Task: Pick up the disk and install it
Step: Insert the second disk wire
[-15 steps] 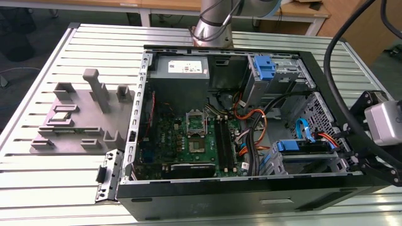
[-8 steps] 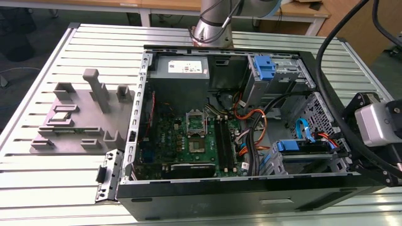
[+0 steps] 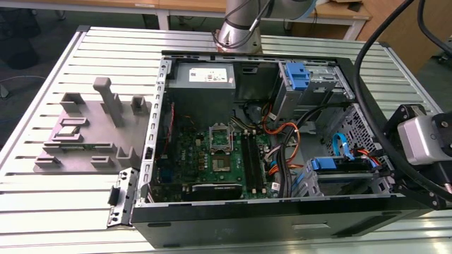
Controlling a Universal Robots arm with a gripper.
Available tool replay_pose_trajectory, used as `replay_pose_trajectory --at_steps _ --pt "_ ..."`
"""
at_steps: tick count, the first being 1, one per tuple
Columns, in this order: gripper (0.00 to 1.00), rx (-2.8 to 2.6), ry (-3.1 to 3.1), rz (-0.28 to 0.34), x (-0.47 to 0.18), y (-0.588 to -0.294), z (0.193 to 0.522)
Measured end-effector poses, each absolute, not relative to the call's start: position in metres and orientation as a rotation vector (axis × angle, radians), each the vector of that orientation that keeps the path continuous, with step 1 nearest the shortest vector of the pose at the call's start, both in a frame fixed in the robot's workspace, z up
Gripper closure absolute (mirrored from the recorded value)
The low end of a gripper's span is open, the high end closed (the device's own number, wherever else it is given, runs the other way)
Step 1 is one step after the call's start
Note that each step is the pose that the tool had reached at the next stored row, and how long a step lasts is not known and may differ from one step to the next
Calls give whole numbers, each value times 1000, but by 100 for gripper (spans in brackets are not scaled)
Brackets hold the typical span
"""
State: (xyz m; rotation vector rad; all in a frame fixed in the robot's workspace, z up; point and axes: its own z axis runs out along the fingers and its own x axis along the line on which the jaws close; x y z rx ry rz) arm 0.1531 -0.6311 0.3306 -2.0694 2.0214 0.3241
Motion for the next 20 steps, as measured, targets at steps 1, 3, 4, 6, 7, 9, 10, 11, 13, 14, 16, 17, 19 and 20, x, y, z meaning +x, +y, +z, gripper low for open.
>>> replay_pose_trajectory --at_steps 1,3,4,6,7,9,10,11,13,14,16,17,19,20 --pt "61 -2069 2021 324 153 -631 331" --pt "67 -2069 2021 324 153 -631 331" --pt "74 -2069 2021 324 153 -631 331" --pt "74 -2069 2021 324 153 -631 331" --pt "74 -2069 2021 324 153 -631 331" --pt "74 -2069 2021 324 153 -631 331" --pt "74 -2069 2021 324 153 -631 331" --pt "74 -2070 2022 324 153 -631 332" --pt "74 -2069 2021 323 152 -631 334" --pt "74 -2069 2021 323 152 -631 334" --pt "74 -2069 2021 323 152 -631 334" --pt "74 -2069 2021 323 152 -631 334" --pt "74 -2069 2021 323 152 -631 334" --pt "74 -2069 2021 323 152 -631 334"
